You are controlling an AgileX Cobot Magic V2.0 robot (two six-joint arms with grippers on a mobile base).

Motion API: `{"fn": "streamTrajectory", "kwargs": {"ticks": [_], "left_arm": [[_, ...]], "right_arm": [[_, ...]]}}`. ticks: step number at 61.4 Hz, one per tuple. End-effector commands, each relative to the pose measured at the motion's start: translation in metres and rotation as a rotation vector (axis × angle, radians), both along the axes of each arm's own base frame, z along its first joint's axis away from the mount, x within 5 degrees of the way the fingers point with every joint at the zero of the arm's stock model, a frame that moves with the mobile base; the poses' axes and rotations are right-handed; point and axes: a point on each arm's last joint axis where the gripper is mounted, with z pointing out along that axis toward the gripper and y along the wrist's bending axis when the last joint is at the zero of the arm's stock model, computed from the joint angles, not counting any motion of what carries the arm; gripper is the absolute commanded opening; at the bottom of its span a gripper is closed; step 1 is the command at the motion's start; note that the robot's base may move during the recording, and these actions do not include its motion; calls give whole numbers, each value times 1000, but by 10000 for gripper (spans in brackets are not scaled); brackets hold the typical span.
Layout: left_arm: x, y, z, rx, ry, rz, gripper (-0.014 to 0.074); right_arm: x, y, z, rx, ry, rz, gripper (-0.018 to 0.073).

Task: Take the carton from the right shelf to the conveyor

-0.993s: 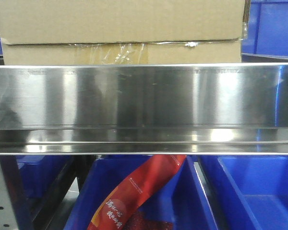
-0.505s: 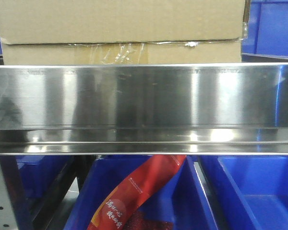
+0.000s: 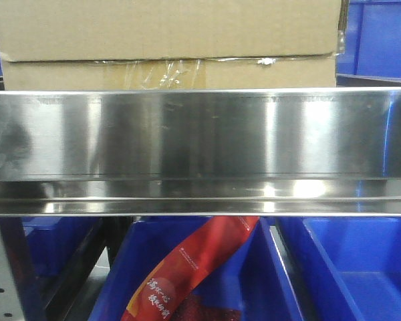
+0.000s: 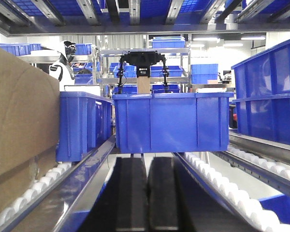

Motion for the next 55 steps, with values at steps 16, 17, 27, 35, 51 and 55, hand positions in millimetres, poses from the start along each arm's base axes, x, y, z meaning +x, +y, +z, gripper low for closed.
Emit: {"fn": "streamTrajectory", "kwargs": {"ticks": [16,17,27,35,51,55], "left_arm": [[-18,4,93,44,49,54,204],[-18,4,96,43,57,55,226],[3,5,128,37,139,60,461],[15,1,143,36,164,-2,522],[38,-28,178,176,304,-300,517],[47,-41,188,193,320,-378,517]], "right_arm": [[-30,3,85,35,-1,39,66],[-32,4,92,35,-7,40,106],[-28,4,130,59,5,57,517],[-19,4,138,60,46,58,564],[-7,9,159,118,145,118,559],[-5,11,169,105,179,150,559]]}}
